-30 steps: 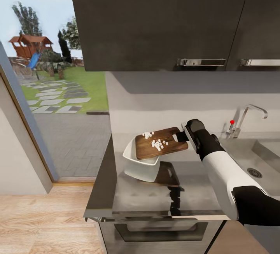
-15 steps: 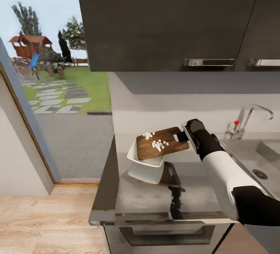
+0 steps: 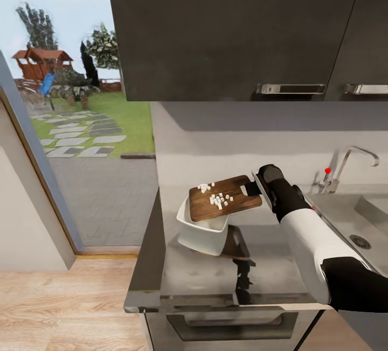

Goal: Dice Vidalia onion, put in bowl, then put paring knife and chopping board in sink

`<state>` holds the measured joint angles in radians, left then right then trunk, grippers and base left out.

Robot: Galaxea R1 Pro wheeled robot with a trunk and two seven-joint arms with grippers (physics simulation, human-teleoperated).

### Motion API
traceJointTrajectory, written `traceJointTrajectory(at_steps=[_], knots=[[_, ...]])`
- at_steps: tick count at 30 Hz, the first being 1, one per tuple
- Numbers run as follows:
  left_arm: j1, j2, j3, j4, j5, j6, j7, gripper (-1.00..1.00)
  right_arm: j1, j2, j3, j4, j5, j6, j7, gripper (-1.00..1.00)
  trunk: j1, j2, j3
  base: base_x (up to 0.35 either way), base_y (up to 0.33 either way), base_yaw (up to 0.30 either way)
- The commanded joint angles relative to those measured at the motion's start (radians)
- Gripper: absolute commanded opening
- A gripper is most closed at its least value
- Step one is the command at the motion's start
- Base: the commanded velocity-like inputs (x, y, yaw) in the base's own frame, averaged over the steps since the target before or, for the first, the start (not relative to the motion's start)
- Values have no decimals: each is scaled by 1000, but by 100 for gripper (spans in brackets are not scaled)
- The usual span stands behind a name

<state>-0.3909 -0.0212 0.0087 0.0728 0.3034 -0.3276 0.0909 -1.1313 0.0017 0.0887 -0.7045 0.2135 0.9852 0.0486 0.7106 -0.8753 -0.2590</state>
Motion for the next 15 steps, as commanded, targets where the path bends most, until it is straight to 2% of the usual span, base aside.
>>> traceJointTrajectory(at_steps=[1, 15], knots=[[-2, 0, 1, 4, 1, -7, 1, 100, -1, 0, 2, -1, 7, 4, 5, -100, -4, 6, 2, 0, 0, 0], [-2, -4, 1, 4, 1, -7, 1, 100, -1, 0, 2, 0, 7, 4, 5, -100, -57, 104, 46, 0, 0, 0]])
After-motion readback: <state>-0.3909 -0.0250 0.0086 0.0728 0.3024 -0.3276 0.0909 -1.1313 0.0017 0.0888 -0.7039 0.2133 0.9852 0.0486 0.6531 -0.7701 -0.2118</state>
